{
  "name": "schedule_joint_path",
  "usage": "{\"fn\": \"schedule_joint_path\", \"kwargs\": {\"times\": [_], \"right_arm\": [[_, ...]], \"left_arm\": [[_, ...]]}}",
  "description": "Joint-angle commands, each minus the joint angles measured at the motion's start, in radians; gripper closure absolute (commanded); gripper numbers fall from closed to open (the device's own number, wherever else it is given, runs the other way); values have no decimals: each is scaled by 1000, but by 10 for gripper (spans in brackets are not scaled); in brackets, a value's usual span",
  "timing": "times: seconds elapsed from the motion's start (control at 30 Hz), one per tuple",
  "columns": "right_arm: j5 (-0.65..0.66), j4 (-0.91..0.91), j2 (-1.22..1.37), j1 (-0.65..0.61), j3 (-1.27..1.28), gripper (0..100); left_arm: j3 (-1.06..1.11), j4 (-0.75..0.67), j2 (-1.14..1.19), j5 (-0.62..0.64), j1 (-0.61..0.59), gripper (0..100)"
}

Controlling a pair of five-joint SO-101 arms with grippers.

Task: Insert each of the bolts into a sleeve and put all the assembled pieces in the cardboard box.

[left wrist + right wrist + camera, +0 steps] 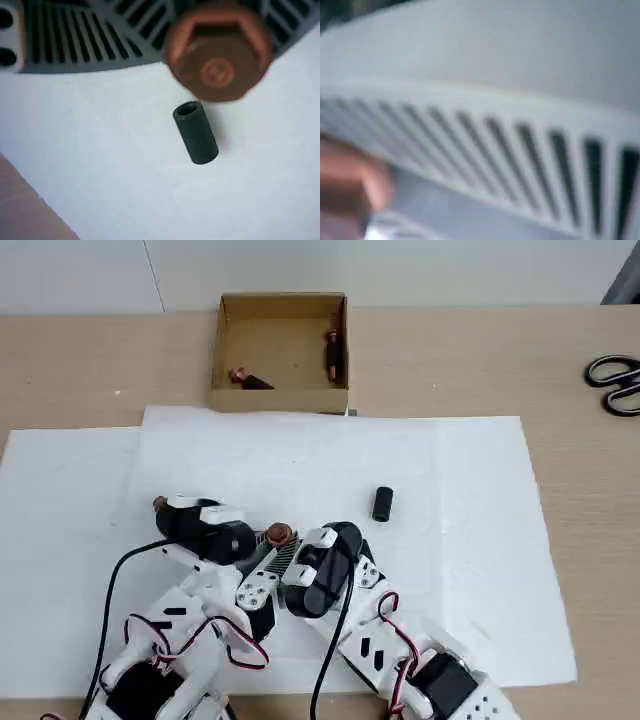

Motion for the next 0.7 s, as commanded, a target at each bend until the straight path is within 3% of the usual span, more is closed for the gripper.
{"fn": "schedule_joint_path", "kwargs": {"times": [0.0,0.43,0.67], "right_arm": [[69,-36,-18,5,-127,996],[106,-39,-18,53,-155,996],[104,-36,-18,53,-140,996]], "left_arm": [[27,34,11,-26,12,994],[31,29,11,-29,11,989],[31,32,11,-29,11,836]]}}
